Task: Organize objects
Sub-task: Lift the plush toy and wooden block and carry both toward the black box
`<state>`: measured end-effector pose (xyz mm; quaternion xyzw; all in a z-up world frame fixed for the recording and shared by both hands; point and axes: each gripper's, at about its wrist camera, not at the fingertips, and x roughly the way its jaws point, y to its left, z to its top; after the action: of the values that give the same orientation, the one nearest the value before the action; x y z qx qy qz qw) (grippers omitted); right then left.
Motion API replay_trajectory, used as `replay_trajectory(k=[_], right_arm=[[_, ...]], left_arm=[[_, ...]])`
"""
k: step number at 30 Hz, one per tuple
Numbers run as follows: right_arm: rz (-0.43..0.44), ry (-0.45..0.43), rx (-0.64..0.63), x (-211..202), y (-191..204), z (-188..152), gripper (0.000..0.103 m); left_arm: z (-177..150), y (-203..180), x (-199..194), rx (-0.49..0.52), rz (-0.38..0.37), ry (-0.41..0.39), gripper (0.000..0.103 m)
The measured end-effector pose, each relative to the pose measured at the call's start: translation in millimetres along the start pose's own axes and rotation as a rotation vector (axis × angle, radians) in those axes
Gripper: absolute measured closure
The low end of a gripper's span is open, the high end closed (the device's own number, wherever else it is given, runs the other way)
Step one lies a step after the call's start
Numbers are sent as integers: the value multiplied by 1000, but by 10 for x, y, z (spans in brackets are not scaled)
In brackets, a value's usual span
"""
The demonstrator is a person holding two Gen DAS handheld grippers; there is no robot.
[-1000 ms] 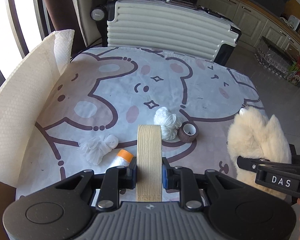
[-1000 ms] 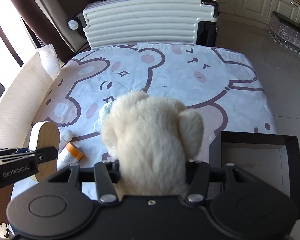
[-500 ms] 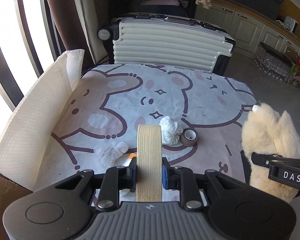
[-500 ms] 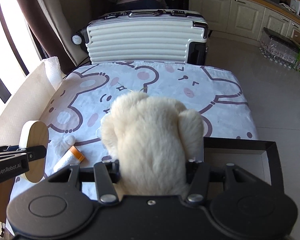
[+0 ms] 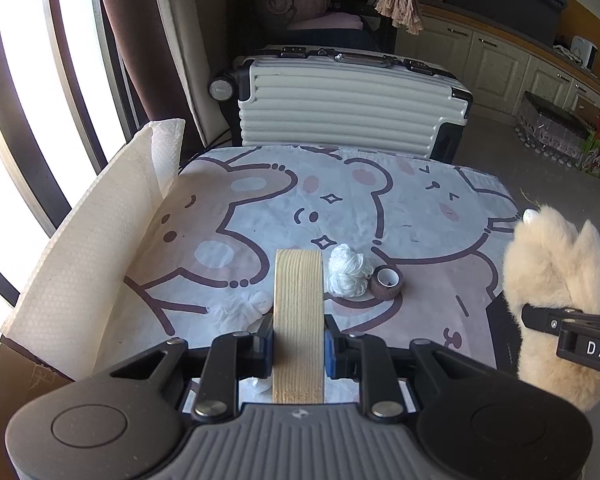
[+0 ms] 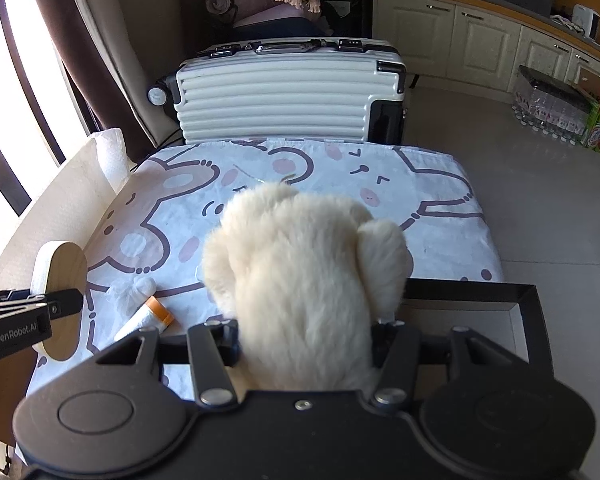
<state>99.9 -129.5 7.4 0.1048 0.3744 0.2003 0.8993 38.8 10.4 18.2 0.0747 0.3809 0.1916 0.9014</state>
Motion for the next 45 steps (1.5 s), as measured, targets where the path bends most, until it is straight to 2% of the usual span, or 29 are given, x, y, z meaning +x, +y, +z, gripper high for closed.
replay_trajectory(k=[11,20,31,45], right_arm=[[14,-14,-19,-44,44,9,50],[20,-17,-33,-15,13,-3,50],[-44,-11,21,-23,-384,-16,50],[-124,-23,90,-246,-964,-84,50]], left_arm=[[-16,39,-10,-5,11,-4,79],[2,-57,76,-4,-15,4,79],[50,-451,135,42,-76,8,79],[40,-1029,40,97,-164,-7,79]])
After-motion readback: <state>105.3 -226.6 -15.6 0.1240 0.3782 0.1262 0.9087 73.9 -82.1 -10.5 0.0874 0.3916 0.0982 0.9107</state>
